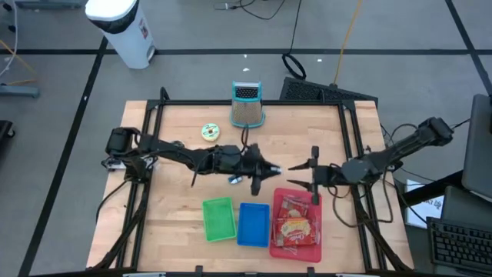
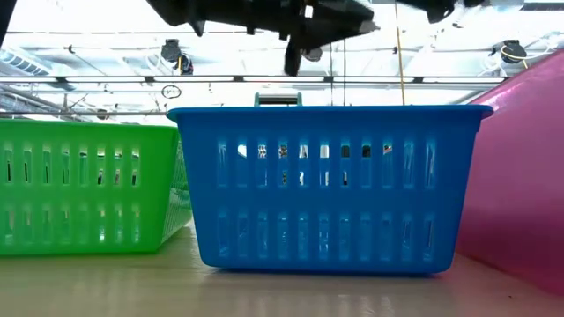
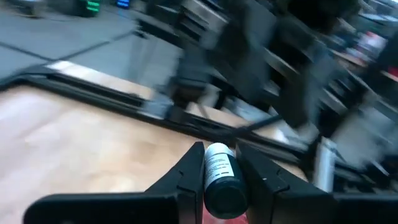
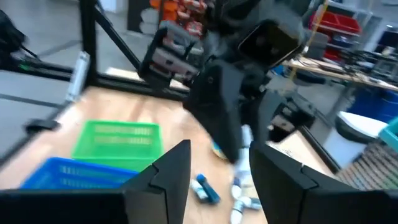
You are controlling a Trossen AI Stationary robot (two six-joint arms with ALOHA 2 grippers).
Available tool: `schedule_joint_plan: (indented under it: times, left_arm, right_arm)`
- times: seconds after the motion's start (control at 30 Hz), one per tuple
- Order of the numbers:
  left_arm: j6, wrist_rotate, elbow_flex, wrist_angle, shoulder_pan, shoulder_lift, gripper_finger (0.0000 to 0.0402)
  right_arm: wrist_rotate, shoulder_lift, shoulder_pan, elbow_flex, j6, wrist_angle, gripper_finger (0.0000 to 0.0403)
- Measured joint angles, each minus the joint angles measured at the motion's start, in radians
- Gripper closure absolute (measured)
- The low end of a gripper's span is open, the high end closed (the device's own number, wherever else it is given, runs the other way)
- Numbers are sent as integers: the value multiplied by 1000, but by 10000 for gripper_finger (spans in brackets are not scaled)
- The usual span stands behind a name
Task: Pick & Place Food Item
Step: Put the top green food coloring bottle into the blue bin, then put the left blue food coloring bottle into the blue bin
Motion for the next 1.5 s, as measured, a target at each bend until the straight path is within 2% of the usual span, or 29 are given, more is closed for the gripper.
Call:
schedule_joint_plan:
  times: [0.17,0.33,0.4,0.47,0.53,0.6,0.77,0.87,1.0,1.2,1.4,1.5]
  left_arm:
    - [26,225,0,-53,-80,0,325]
    - [42,309,-2,-221,-202,0,333]
    - [97,246,-2,-299,-260,4,331]
    - [145,97,-2,-344,-316,25,326]
    - [172,-19,-4,-345,-355,53,323]
    - [183,-70,-3,-323,-370,71,324]
    - [131,-78,-3,-325,-377,103,329]
    - [114,-86,-2,-333,-372,101,317]
    - [53,-128,-2,-347,-361,101,281]
    - [12,-130,-2,-378,-339,99,215]
    - [19,-135,-2,-422,-302,12,174]
    - [24,-227,-2,-502,-276,-78,169]
  right_arm:
    - [2,-39,57,-1,-1,-4,248]
    - [2,-56,99,-2,-4,-2,251]
    - [3,-58,108,-2,-4,8,252]
    - [5,-57,118,-2,-5,32,252]
    - [6,-54,128,-2,-5,51,252]
    - [5,-53,138,-2,-6,52,253]
    - [5,-53,152,-3,-17,68,253]
    - [5,-53,152,-3,-46,73,256]
    - [6,-53,152,-3,-68,72,255]
    - [6,-53,152,-3,-75,66,250]
    - [6,-53,151,-3,-75,59,254]
    - [6,-53,151,-3,-75,57,253]
